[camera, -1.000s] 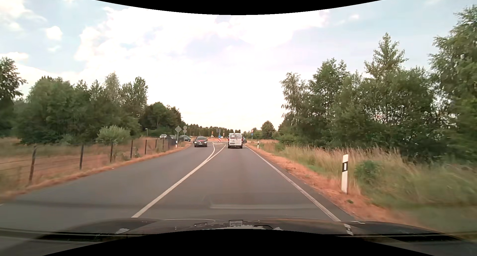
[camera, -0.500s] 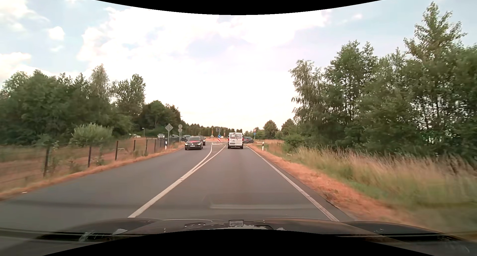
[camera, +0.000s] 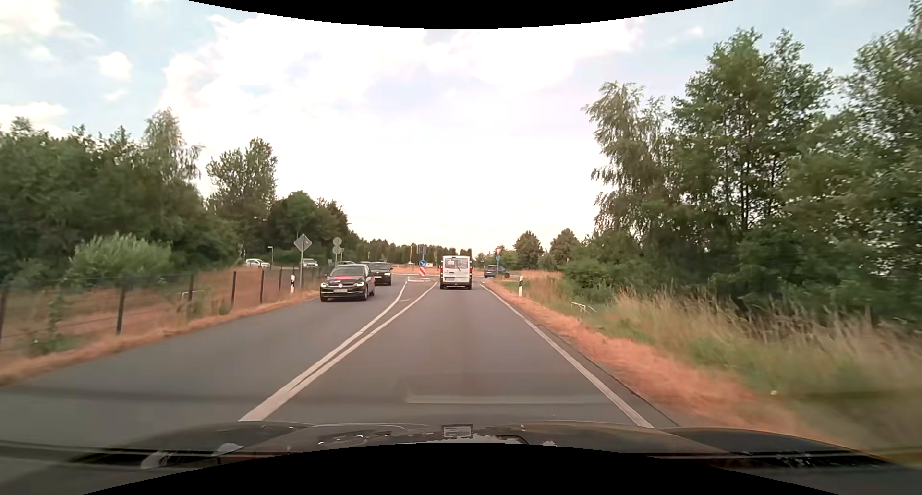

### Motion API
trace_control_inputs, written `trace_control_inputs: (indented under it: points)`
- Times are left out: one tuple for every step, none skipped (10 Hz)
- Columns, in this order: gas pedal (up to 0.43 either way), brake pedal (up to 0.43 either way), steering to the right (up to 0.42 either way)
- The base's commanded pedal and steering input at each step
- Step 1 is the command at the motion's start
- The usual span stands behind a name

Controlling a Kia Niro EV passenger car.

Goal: Follow the waypoints while adhering to traffic rules and regulations

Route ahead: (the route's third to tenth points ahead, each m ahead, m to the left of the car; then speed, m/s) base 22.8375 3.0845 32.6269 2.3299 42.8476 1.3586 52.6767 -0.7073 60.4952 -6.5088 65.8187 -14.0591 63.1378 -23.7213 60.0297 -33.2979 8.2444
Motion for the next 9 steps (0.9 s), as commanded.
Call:
trace_control_inputs:
  points:
    - [0.067, 0.000, -0.009]
    - [0.067, 0.000, -0.009]
    - [0.067, 0.000, -0.009]
    - [0.067, 0.000, -0.009]
    - [0.067, 0.000, -0.008]
    - [0.067, 0.000, -0.009]
    - [0.067, 0.000, -0.009]
    - [0.067, 0.000, -0.009]
    - [0.067, 0.000, -0.009]
